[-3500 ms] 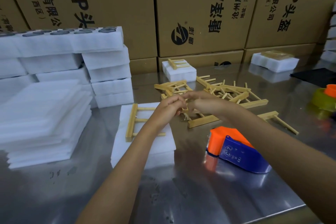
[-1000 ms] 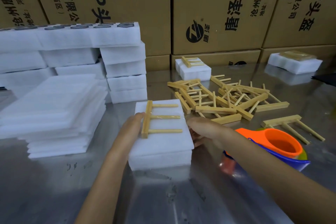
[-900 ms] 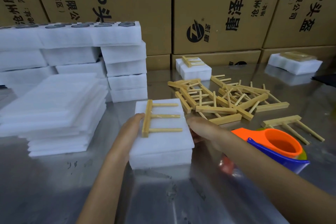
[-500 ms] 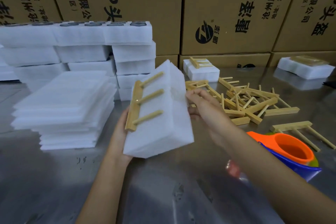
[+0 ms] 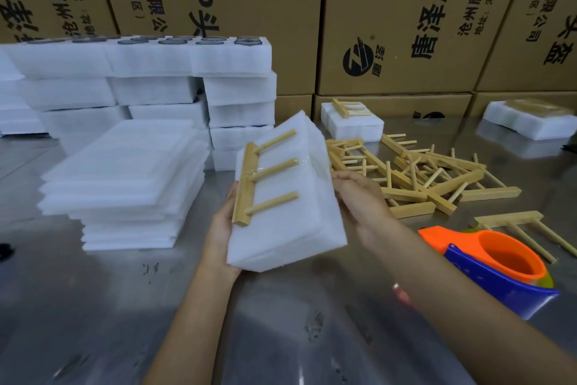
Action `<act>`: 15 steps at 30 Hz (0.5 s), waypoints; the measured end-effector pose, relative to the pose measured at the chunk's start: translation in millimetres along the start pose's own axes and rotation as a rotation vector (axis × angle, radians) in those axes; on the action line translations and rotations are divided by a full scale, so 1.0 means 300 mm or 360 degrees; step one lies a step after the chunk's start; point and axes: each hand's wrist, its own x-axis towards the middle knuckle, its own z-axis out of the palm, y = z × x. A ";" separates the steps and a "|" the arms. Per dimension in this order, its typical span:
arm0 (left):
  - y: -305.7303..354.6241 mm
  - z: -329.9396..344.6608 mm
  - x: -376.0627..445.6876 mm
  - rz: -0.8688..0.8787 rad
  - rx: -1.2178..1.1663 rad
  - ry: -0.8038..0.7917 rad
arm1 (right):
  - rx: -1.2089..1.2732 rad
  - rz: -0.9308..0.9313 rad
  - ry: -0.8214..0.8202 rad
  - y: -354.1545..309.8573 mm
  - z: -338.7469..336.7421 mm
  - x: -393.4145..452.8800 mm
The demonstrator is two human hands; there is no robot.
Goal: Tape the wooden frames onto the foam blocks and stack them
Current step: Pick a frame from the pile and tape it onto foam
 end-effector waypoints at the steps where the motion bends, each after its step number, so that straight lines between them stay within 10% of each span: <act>1: 0.000 0.004 -0.001 0.0000 0.0003 -0.0006 | 0.0005 0.0007 -0.0010 -0.006 -0.001 -0.001; 9: -0.007 0.026 0.013 0.0150 0.0042 0.0143 | 0.0120 0.0149 -0.0563 -0.032 -0.031 -0.023; 15: -0.064 0.131 0.079 0.0092 0.0125 0.0088 | 0.0154 0.0086 -0.0360 -0.030 -0.116 -0.044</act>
